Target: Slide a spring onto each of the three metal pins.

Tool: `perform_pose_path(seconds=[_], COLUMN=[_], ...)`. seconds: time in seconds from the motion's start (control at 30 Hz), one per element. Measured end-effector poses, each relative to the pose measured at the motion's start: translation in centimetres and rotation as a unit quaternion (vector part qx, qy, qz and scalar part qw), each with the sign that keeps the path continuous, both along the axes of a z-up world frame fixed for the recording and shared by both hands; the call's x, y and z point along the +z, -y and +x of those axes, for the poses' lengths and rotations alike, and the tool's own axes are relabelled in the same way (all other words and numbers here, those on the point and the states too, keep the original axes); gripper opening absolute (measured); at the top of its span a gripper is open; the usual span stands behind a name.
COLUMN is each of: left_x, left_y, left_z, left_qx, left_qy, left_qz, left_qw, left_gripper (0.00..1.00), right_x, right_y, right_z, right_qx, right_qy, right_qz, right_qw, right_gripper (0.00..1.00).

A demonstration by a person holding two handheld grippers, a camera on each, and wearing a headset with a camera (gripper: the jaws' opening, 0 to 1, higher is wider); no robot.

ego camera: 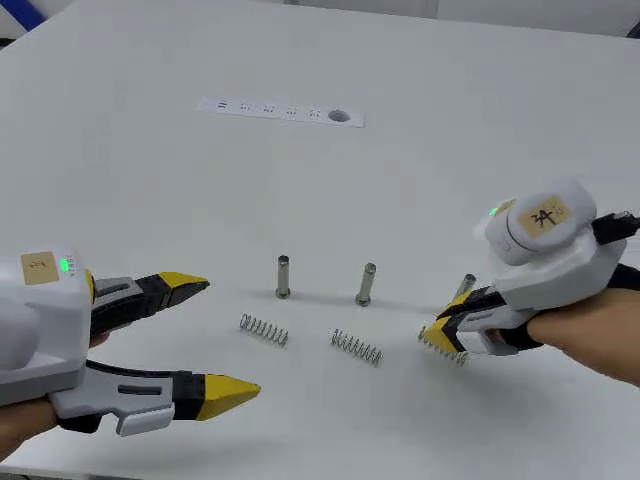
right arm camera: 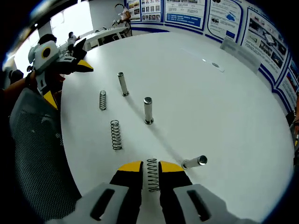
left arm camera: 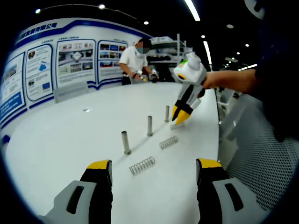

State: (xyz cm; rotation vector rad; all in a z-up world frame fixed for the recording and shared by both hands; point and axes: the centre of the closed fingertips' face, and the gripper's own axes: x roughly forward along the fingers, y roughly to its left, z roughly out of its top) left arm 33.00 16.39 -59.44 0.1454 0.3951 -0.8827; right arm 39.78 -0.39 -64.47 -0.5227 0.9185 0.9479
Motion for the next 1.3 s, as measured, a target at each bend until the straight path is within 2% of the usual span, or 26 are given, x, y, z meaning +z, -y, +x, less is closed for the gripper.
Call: perform_pose_path(seconds=[0.23,0.4,0.77,0.87,1.13,1.3], left_x=[-0.3,-0.4,-0.4,-0.3,-0.2,0.0], left_y=[0.0,-0.1,-0.1,0.0,0.3,0.5], left_z=[-0.1,-0.2,-0.2,-0.2,-0.1,-0.1], left_qx=[0.004,0.007,0.008,0.007,0.003,-0.001], left_qy=[-0.004,-0.005,-0.006,-0.006,-0.003,-0.001], left_qz=[-0.002,-0.002,-0.001,-0.002,-0.002,-0.001], left_qw=[1.0000,1.0000,0.9999,1.0000,1.0000,1.0000], left_gripper=[0.74,0.74,0.74,0.74,0.74,0.74], right_x=[-1.3,-2.0,-2.1,-1.8,0.4,1.1], right_y=[-0.2,-0.3,-0.3,-0.2,0.1,0.6], right_z=[0.3,0.3,0.2,0.2,0.5,0.7], right_qx=[0.026,0.038,0.043,0.040,0.026,0.016], right_qy=[-0.007,-0.017,-0.025,-0.018,0.006,0.015], right_qz=[-0.036,-0.050,-0.053,-0.049,-0.025,-0.020], right_qw=[0.9990,0.9979,0.9973,0.9978,0.9993,0.9996], right_gripper=[0.14,0.14,0.12,0.12,0.12,0.12])
